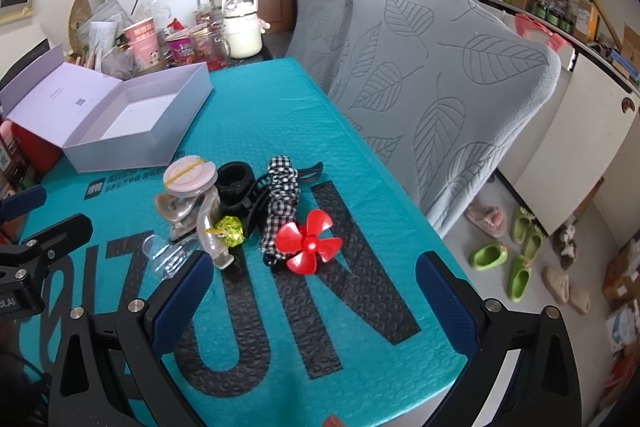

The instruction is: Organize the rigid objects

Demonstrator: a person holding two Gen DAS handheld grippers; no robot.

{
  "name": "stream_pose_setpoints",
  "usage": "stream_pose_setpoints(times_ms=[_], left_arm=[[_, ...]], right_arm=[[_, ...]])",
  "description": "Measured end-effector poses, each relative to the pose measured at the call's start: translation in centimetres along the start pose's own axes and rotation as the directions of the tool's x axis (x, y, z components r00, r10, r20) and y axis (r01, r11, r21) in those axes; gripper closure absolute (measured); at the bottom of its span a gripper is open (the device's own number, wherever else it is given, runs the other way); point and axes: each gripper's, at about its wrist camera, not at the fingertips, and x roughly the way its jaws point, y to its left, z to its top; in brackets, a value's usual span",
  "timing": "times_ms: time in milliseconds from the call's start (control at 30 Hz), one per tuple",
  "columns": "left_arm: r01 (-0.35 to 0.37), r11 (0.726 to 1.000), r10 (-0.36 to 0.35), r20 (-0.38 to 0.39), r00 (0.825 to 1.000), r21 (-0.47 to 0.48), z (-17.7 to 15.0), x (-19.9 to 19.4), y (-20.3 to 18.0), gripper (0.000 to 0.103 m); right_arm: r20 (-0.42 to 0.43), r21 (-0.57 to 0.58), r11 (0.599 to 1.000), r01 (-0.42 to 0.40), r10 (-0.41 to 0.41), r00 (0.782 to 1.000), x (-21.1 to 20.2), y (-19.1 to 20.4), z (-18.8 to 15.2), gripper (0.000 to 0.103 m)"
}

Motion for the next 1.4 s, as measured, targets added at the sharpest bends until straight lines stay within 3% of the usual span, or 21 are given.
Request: stream_pose_setpoints(times_ms=[767,1233,1400], left_arm=[[0.016,1.0,-0.017,-0.022,1.0,-0.018,-1.8,-0.6,0.7,0.0],[0.142,0.99,-0.142,-0.098,0.985,-0.007,-2.8,2.8,-1.3,0.0],[0.158,0.987,-0.155,-0.116,0.981,0.02,-2.8,4.4,-2.5,0.0]], right_arm=[[-0.018,0.005,1.0,-0.022,0.022,1.0,-0.1,0.2,-1.8,0.0],[-0.062,0.04,0.998,-0.046,0.049,0.997,2.0,-1.2,-3.2,0.0],[-0.078,0.054,0.998,-0.037,0.041,0.996,2.8,-2.2,-3.1,0.0]])
